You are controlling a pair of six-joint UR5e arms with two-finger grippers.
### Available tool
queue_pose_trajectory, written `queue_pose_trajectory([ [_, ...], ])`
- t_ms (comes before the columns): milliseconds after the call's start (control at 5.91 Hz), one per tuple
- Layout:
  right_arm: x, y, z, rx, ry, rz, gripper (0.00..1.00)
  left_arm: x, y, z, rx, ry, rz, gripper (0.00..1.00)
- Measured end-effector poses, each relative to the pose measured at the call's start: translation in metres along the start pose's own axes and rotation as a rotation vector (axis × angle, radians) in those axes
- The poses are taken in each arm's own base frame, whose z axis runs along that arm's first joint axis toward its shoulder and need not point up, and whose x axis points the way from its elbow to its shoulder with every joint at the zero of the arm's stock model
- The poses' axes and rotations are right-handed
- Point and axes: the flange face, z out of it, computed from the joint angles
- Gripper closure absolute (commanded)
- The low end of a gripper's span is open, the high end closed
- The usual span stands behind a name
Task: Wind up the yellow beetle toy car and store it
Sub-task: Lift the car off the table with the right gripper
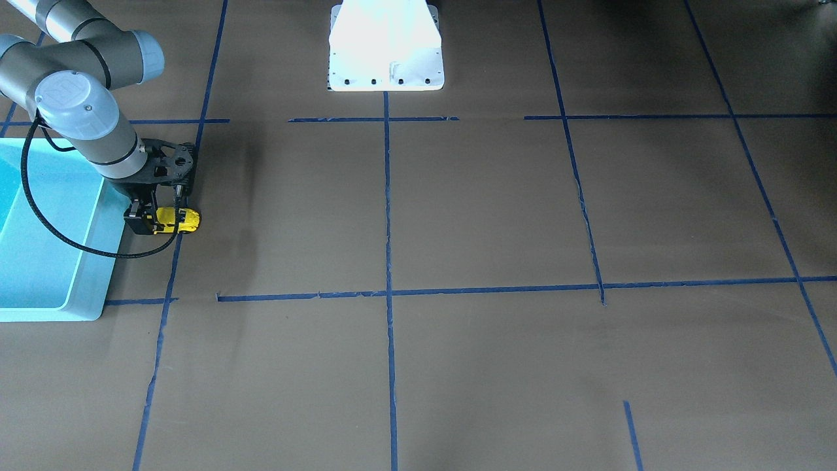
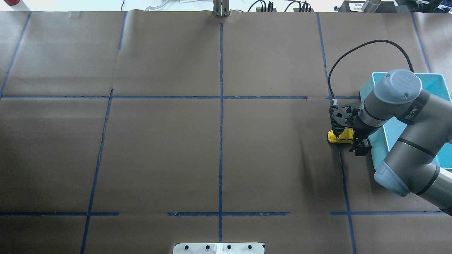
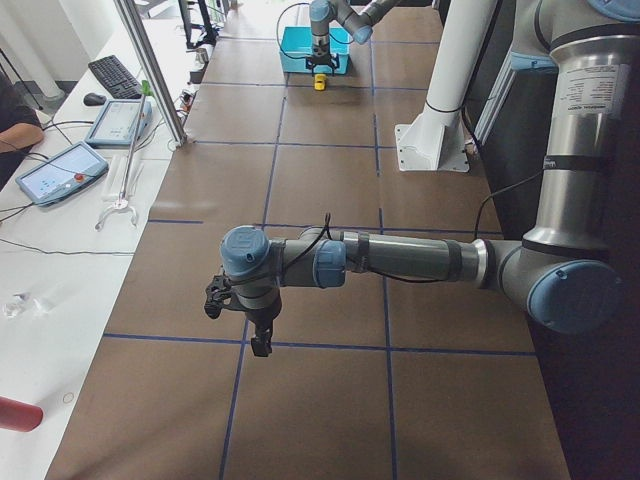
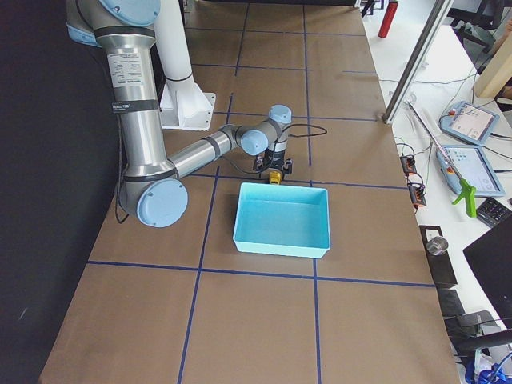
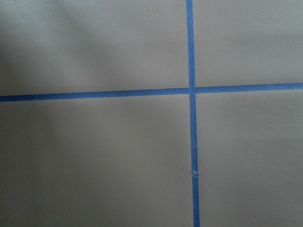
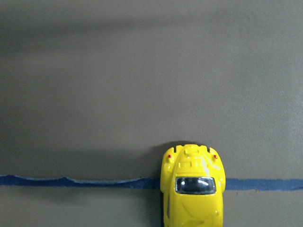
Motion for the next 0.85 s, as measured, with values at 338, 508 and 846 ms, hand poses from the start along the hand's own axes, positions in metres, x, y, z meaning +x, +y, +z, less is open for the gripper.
queue_pose_trajectory([
  [338,0.0041,0.0007,0.0093,-0.003,0.002,-0.001,0.0,0.0001,-0.0001,-0.0001,0.0,0.0,0.0,0.0],
  [508,0.004,-0.0003,0.012,-0.006,0.001,-0.002,0.26,0.0001,-0.0001,-0.0001,0.0,0.0,0.0,0.0],
  [846,0.0026,-0.0041,0.0127,0.005,0.009,-0.019,0.98,0.0001,-0.0001,-0.0001,0.0,0.0,0.0,0.0],
])
